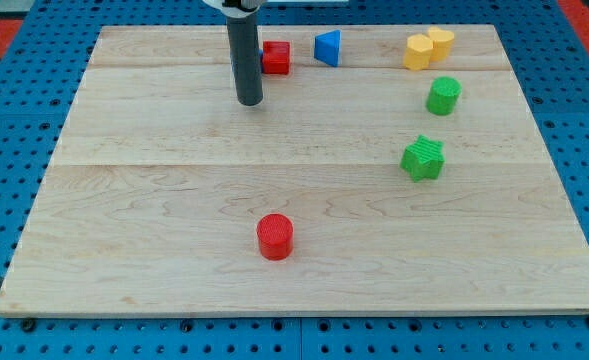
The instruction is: Slide the red star into the red circle
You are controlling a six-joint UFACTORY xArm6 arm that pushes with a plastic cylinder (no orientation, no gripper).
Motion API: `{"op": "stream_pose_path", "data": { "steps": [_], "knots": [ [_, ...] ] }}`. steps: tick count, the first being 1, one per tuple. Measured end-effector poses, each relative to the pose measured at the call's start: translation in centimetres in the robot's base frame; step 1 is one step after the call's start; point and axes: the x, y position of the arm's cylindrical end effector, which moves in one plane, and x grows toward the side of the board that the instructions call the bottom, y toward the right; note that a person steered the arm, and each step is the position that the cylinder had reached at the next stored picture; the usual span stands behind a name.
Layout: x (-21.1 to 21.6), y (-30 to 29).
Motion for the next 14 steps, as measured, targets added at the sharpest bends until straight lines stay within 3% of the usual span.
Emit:
{"op": "stream_pose_path", "data": {
  "steps": [2,3,4,6,8,9,10,11,12,13,14],
  "knots": [
    [1.8,1.3],
    [0.1,3.4],
    [-5.0,8.3],
    [-11.5,3.6],
    [-13.9,0.5],
    [-12.4,-1.0],
    [-9.5,1.9],
    [-3.1,7.7],
    [1.8,5.6],
    [-0.1,4.7],
    [4.8,0.3]
  ]
}}
